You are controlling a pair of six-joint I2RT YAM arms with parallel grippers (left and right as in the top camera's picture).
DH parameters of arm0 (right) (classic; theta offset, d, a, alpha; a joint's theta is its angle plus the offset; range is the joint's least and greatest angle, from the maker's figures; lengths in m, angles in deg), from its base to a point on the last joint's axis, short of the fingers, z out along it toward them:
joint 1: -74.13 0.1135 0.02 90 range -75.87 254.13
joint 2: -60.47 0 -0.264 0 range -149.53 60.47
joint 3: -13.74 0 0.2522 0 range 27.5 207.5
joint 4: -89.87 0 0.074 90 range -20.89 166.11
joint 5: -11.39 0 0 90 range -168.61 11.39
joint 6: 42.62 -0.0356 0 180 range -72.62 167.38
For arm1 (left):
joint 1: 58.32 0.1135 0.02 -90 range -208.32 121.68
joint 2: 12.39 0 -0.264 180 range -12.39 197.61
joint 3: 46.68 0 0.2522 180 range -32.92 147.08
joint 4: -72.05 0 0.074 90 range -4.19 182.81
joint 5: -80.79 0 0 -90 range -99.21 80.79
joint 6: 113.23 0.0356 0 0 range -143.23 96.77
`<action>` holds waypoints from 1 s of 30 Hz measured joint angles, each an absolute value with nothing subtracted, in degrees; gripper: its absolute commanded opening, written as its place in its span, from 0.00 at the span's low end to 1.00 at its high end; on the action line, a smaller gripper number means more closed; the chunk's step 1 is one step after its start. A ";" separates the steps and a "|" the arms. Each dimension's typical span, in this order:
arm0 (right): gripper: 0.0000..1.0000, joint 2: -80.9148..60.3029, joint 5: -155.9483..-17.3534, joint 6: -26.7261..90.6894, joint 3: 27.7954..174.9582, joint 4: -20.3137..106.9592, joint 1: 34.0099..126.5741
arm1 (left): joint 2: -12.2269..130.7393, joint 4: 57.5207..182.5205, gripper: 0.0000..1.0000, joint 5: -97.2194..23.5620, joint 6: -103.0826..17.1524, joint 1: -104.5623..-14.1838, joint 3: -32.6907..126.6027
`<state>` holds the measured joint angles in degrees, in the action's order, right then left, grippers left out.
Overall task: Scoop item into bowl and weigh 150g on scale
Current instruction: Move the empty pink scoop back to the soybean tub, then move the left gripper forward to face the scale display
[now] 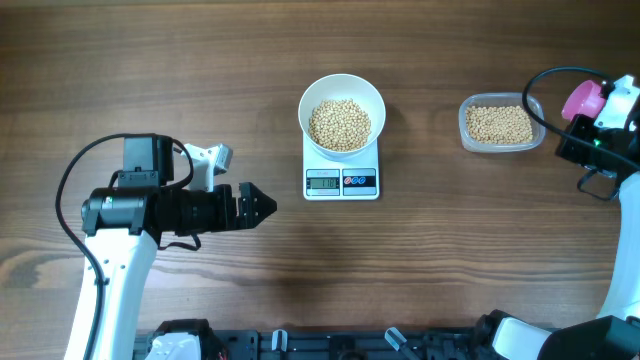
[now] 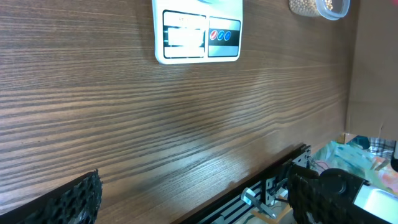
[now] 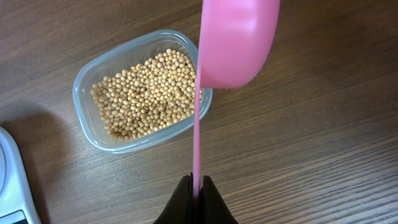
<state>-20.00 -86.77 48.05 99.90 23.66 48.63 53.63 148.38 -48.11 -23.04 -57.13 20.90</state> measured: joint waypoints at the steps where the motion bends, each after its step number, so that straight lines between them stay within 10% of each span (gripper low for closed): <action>1: 0.04 -20.00 -86.77 48.02 99.90 23.66 48.63 | 53.63 148.38 1.00 -48.11 -23.04 -57.13 20.90; 22: 0.04 -20.00 -88.02 48.02 99.90 24.34 48.63 | 53.67 144.23 1.00 -44.06 -23.57 -57.57 20.86; 30: 0.04 -20.00 -89.87 48.00 99.90 24.56 48.63 | 53.67 145.78 1.00 -37.38 -24.40 -70.99 20.86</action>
<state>-20.00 -89.87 48.00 99.90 24.56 48.63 53.67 145.78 -37.38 -24.40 -70.99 20.86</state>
